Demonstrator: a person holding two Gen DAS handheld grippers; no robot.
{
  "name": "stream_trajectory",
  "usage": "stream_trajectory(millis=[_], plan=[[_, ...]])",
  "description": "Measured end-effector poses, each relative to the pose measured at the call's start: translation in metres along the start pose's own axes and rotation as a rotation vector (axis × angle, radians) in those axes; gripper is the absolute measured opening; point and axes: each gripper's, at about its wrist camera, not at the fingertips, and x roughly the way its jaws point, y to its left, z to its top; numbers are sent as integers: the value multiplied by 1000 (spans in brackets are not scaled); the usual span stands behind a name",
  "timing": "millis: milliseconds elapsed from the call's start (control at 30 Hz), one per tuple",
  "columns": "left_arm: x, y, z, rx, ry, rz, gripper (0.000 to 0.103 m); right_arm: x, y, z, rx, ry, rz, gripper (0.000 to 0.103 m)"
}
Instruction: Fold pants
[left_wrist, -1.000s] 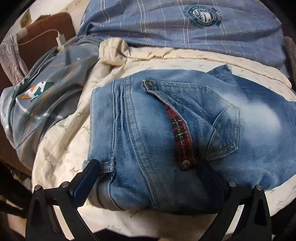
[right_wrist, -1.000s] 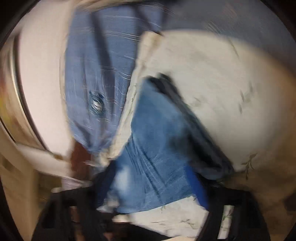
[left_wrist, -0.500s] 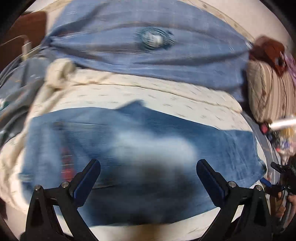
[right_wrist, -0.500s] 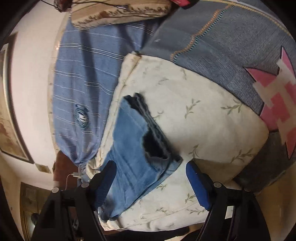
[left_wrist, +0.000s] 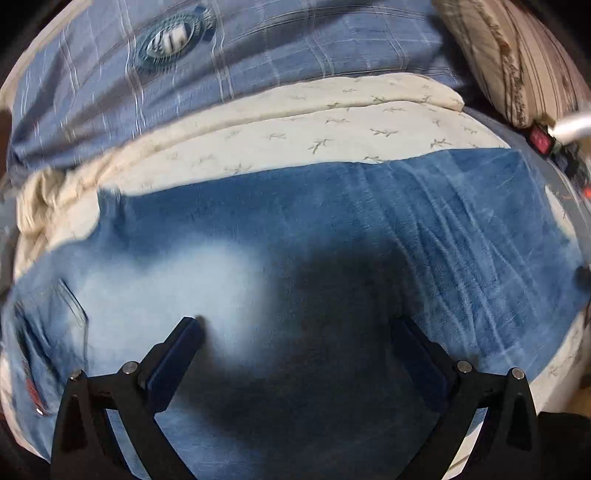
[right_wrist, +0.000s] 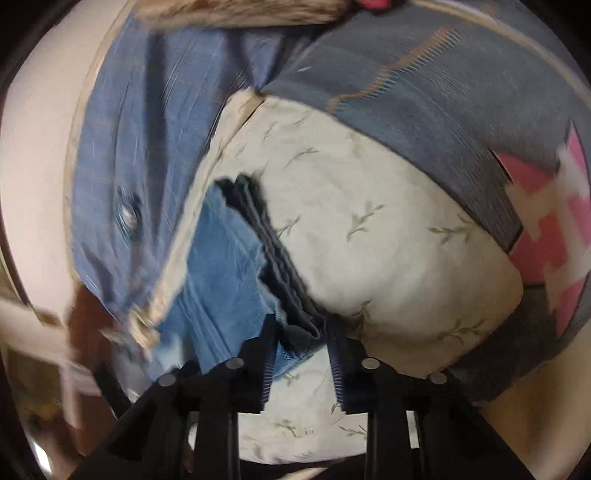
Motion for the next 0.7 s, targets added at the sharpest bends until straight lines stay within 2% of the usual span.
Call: stream_trajectory(millis=[67,133,167,200,233,267,333,367,433,533,600,633,667,700], plan=[[-1,-2,1,17,-5,4,103,-25,28,-5,-86,-86,-25,18],[1,1,2,3,5,-10,103,-31,39,-10,-137,-105,-60,18],[0,1,2,-3,10,-13,103,-21,30,-10,-122,-91,-99,18],[-1,2,3,-5,13,-14,103,-3,11,-8,-62,-45,-101,20],[-2,3,3,-7,16,-18,103,9,-6,-6,2,-7,-62,24],[-4,4,3,-9,16,-31,103,7,-16,-7,43,-34,6,26],[-12,9,4,-36,-10,-58,103,-7,-20,-8,79,-58,129,53],[-17,12,6,-59,-26,-72,103,-14,-20,-8,80,-78,182,81],[-26,17,7,-99,-52,-109,103,-22,-19,-7,73,-101,206,83],[-24,14,7,-105,-43,-118,103,-16,-19,-8,85,-65,224,83],[-14,9,4,-81,-19,-79,103,-5,-17,-10,106,-33,235,79],[0,3,2,-52,32,-45,103,-2,-14,-12,98,-37,225,78],[5,-1,-1,-30,35,-30,103,0,-12,-14,92,-43,207,77],[2,-5,-1,-5,1,-14,103,2,-12,-14,98,-44,194,71]])
